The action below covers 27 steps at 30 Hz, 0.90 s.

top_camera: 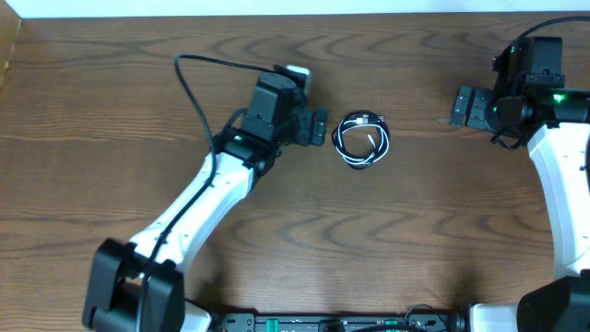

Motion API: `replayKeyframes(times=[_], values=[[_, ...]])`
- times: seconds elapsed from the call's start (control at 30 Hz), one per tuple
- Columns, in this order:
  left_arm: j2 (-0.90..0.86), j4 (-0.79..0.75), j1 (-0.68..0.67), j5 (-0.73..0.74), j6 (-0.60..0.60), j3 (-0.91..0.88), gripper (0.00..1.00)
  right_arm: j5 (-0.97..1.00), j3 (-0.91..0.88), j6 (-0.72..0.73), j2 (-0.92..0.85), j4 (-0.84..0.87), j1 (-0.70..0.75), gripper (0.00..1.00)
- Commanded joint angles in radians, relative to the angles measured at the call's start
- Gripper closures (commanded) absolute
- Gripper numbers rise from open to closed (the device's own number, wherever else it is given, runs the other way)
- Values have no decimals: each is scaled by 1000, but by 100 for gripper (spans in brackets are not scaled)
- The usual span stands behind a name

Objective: Untangle cables

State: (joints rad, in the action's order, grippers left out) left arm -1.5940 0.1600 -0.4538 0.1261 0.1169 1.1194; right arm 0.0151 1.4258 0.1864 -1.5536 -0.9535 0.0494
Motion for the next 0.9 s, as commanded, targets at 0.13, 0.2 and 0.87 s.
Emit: replayKeyframes(times=[0.13,0.2,0.87], values=[[-88,-73,-50,101,-70,31,2,-22,18,-79,-3,11,2,1],[-109,-89,-69,102,-109,31,2,-22,18,-80,-3,13,2,1],[-288,-166,-154,154,-263,31,2,-23,-53,-90,-3,58,2,1]])
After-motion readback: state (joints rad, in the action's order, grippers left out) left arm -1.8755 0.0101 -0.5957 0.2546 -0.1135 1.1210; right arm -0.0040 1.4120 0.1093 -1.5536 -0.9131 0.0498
